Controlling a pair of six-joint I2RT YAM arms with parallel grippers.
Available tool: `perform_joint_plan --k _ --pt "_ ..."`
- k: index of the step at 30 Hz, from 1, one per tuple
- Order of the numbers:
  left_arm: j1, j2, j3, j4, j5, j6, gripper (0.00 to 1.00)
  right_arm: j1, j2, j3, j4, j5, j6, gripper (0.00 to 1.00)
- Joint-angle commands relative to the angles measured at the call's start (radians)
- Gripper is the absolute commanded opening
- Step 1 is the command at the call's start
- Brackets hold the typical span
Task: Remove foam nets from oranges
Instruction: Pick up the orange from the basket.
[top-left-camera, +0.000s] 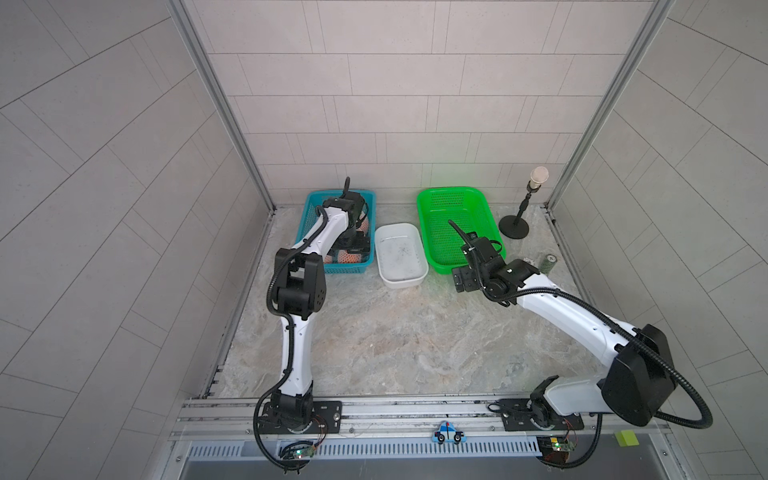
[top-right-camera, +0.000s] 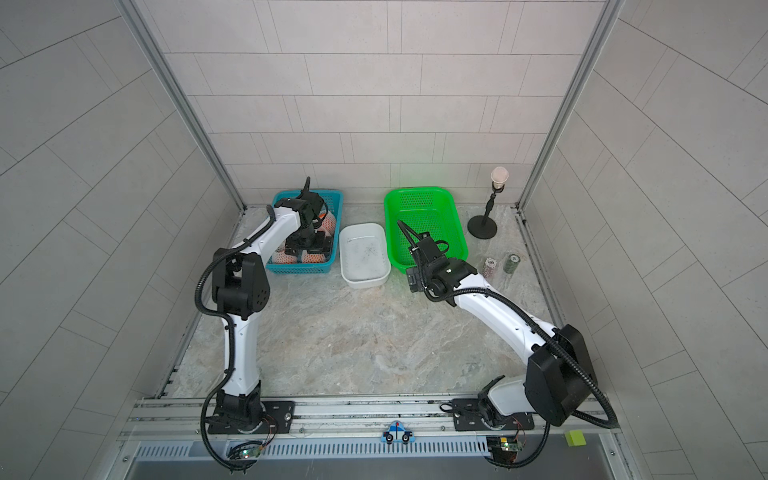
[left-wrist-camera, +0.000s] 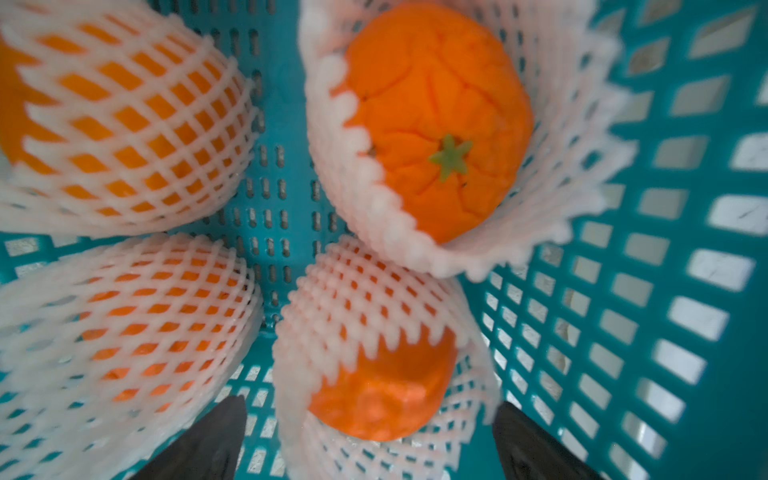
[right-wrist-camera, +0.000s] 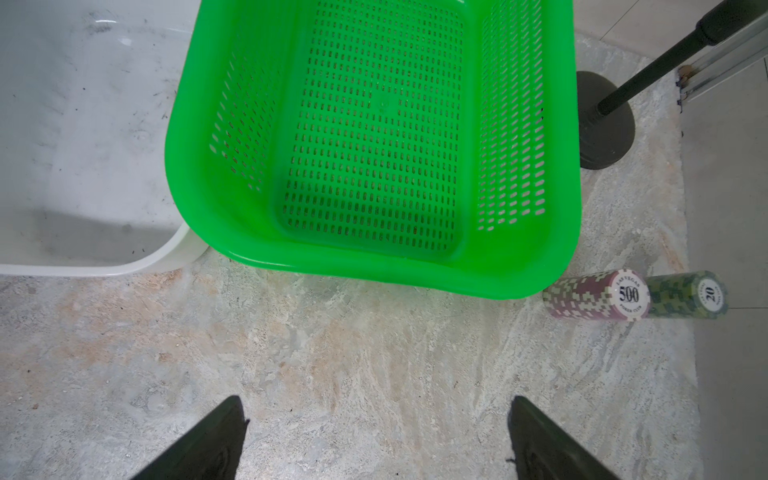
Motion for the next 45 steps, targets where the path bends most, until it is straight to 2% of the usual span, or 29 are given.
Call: perform_joint_plan --k 1,15,23,27,30,37,45 --pt "-0.006 0.021 0.033 -0.013 -0.012 0.001 1.0 0.006 -0.025 -0.005 0.004 0.001 0.003 1.0" --pt "-0.003 0.087 0.015 -0.006 -0.065 0.003 1.0 0.006 -0.026 -0.01 0.001 0.005 -0.002 1.0" --pt "0.005 0.084 0.013 0.0 -0.066 -0.004 0.84 0.005 -0.029 -0.017 0.0 0.01 -0.004 1.0" --pt "0.006 0.073 0.012 -0.004 -0.077 -0.005 0.81 0.005 -0.036 -0.024 0.0 0.017 -0.002 1.0" --pt "0.007 0.073 0.006 -0.003 -0.086 -0.004 0.81 0.004 -0.041 -0.027 0.0 0.019 0.0 1.0" --pt "0.008 0.103 0.029 -0.007 -0.084 -0.002 0.95 0.004 -0.055 -0.031 -0.004 0.018 0.002 1.0" --pt "0.008 0.13 0.047 -0.008 -0.083 -0.003 0.99 0.004 -0.068 -0.035 -0.008 0.018 0.004 1.0"
